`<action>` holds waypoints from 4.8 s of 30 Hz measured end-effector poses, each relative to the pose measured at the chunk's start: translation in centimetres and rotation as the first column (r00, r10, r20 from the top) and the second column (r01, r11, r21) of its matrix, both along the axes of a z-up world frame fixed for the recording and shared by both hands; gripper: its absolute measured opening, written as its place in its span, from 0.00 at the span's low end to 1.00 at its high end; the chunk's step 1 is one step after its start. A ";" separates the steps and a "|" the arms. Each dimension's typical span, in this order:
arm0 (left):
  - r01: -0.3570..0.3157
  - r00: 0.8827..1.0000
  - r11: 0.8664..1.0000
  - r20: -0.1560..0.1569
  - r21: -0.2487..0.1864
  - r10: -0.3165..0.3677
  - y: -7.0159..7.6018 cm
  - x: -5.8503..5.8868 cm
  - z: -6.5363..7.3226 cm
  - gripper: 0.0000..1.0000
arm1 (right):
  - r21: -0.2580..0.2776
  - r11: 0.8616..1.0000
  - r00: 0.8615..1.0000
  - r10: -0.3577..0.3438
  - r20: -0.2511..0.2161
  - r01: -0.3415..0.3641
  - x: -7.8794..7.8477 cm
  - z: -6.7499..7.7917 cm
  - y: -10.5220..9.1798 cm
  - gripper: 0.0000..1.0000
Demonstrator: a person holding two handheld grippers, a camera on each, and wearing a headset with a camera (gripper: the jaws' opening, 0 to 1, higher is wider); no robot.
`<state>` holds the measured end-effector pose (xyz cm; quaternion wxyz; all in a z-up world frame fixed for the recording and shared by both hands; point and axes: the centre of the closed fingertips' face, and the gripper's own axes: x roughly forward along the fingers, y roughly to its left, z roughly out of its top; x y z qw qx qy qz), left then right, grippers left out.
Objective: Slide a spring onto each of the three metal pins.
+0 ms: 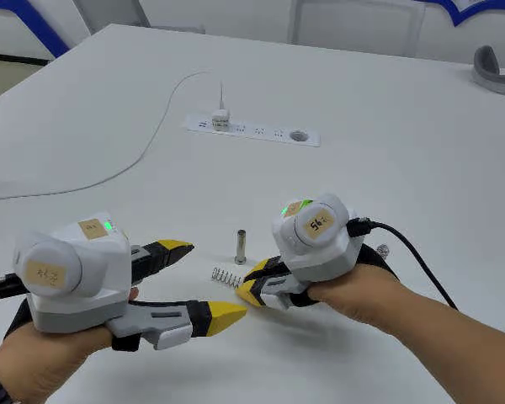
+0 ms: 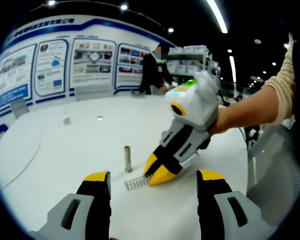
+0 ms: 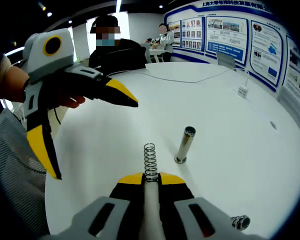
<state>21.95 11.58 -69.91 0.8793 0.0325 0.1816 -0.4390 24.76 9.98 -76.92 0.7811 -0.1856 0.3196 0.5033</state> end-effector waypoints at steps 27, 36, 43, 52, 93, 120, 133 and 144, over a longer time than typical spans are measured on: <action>0.081 0.997 0.996 0.012 0.035 -0.081 -0.7 -0.7 -1.5 0.59 | -0.045 0.993 0.994 0.111 0.015 -0.110 -3.3 3.6 -1.7 0.11; 0.136 0.988 0.987 0.056 0.087 -0.141 -1.2 -1.1 -1.8 0.52 | -0.080 0.982 0.985 0.171 0.020 -0.169 -4.5 4.3 -1.5 0.11; 0.169 0.980 0.978 0.085 0.118 -0.180 -1.6 -1.5 -2.1 0.44 | -0.105 0.974 0.979 0.206 0.016 -0.203 -5.0 4.5 -1.3 0.11; 0.201 0.969 0.968 0.114 0.152 -0.219 -1.8 -1.8 -2.6 0.33 | -0.137 0.959 0.968 0.252 -0.002 -0.250 -5.6 4.4 -1.1 0.11; 0.232 0.957 0.962 0.142 0.143 -0.252 -2.7 -2.3 -2.8 0.11 | -0.071 0.959 0.959 0.279 0.052 -0.275 -6.0 7.8 1.2 0.12; 0.204 0.974 0.979 0.101 0.017 -0.205 -2.7 -1.4 -1.6 0.11 | 0.049 0.982 0.980 0.176 0.096 -0.181 -4.8 8.8 2.1 0.15; 0.204 0.972 0.979 0.114 0.027 -0.206 -2.8 -1.1 -1.4 0.11 | 0.073 0.985 0.984 0.149 0.101 -0.157 -4.6 8.8 2.2 0.12; 0.182 0.977 0.983 0.108 0.025 -0.184 -2.3 -0.6 -1.6 0.20 | 0.078 0.988 0.986 0.125 0.111 -0.134 -3.8 9.1 1.9 0.12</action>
